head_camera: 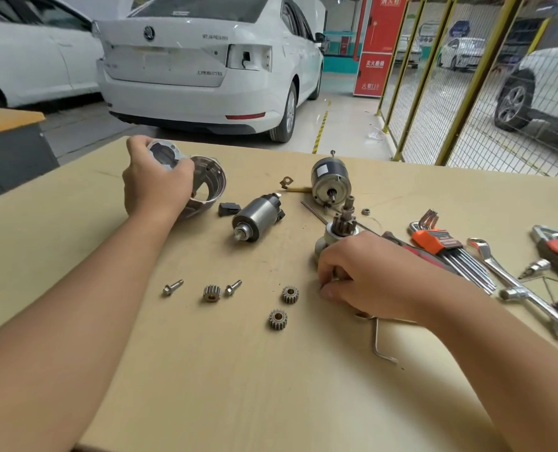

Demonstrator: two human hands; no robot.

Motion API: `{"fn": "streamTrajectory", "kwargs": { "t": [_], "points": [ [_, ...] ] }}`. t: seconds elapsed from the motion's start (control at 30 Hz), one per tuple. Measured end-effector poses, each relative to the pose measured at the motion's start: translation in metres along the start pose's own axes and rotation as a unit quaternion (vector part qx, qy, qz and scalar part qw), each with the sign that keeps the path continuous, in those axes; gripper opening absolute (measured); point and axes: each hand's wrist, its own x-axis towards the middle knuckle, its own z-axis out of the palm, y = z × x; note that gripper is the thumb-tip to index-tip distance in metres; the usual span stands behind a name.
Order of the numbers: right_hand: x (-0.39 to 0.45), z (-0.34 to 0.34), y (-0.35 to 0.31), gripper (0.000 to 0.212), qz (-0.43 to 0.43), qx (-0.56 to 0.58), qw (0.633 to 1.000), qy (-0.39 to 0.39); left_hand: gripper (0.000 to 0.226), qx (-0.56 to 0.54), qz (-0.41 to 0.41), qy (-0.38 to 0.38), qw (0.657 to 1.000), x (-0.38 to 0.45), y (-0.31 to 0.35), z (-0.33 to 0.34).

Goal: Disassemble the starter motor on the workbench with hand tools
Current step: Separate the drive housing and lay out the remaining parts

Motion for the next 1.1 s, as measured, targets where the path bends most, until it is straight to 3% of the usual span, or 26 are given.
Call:
{"fn": "streamTrajectory", "kwargs": {
  "t": [0.13,0.27,0.43,0.6,0.67,0.77,0.9,1.0,1.1],
  "points": [
    [-0.001,0.001,0.001,0.007,0.01,0.0,1.0,-0.001,0.038,-0.133,-0.001,0.004,0.991,0.001,0.003,-0.001],
    [-0.001,0.0,0.001,0.01,0.006,-0.004,1.0,0.002,0.042,-0.171,0.122,-0.004,0.978,-0.011,0.007,-0.003],
    [-0.003,-0.001,0.0,0.015,0.003,0.003,1.0,0.003,0.053,-0.186,0.313,-0.014,0.932,-0.025,0.018,-0.003],
    [-0.004,-0.002,0.0,0.016,0.0,0.014,1.0,0.004,0.05,-0.172,0.377,0.009,0.91,-0.031,0.026,0.003],
    [-0.005,-0.002,0.0,0.014,-0.002,0.017,1.0,0.002,0.048,-0.172,0.348,0.027,0.921,-0.032,0.028,0.004],
    [-0.005,-0.001,0.001,0.007,-0.022,0.021,1.0,-0.005,0.042,-0.179,0.205,0.066,0.96,-0.026,0.03,0.003],
    [-0.004,0.0,-0.001,0.002,-0.045,0.024,0.998,0.022,0.036,-0.097,0.064,0.068,0.991,-0.006,0.014,-0.003],
    [-0.001,0.0,-0.001,0.007,-0.035,0.094,0.983,0.154,0.04,-0.061,-0.002,0.067,0.996,0.003,0.005,-0.004],
    [0.0,0.001,0.001,0.015,0.004,0.192,0.914,0.357,0.043,-0.046,-0.034,0.035,0.998,0.01,0.005,-0.006]
  ]
}}
